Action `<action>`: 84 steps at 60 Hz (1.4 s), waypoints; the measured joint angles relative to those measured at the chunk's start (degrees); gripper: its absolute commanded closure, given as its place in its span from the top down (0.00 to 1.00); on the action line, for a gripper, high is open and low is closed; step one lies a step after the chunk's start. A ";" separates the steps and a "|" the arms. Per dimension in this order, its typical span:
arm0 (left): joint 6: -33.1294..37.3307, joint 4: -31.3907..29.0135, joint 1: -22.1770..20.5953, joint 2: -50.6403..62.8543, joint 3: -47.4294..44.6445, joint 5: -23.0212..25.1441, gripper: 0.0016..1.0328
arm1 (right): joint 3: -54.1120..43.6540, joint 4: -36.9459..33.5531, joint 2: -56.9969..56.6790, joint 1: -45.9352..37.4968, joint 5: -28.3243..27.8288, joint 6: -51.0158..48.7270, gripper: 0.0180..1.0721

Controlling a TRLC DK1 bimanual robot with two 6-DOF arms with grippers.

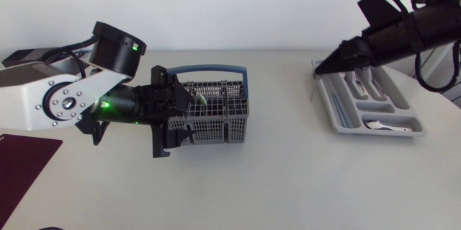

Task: Transfer all utensils from the basket to the drawer tray.

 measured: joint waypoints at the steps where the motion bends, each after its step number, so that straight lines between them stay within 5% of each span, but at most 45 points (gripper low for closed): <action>1: 0.00 0.09 -0.07 0.09 0.22 0.00 0.84 | -0.79 0.00 -0.09 -0.94 0.87 -0.70 0.06; 10: 0.17 -0.04 -0.63 1.42 2.10 -0.04 0.85 | -7.15 2.91 -0.63 -7.41 10.23 -6.03 0.06; 26: 0.63 -2.14 -0.90 3.76 5.77 -0.20 0.85 | -14.10 18.40 1.53 -17.86 24.90 -12.44 0.06; 61: 1.46 -8.39 -1.14 5.95 11.85 -0.22 0.85 | -13.40 35.98 23.08 -26.25 33.94 -15.82 0.08; 66: 1.49 -9.16 -1.40 6.54 12.33 -0.22 0.85 | -13.40 37.46 24.13 -26.23 35.01 -16.04 0.27; 72: 1.53 -9.29 -1.55 7.41 12.96 -0.22 0.85 | -14.14 39.43 24.41 -26.23 35.17 -16.04 0.86; 76: 1.73 -9.44 -1.55 7.91 13.29 -0.22 0.85 | -15.63 41.70 24.13 -25.97 35.15 -16.04 0.95; 84: 3.15 -9.46 -1.53 8.92 14.03 -0.24 0.85 | -20.70 45.31 21.55 -25.09 34.80 -16.02 0.95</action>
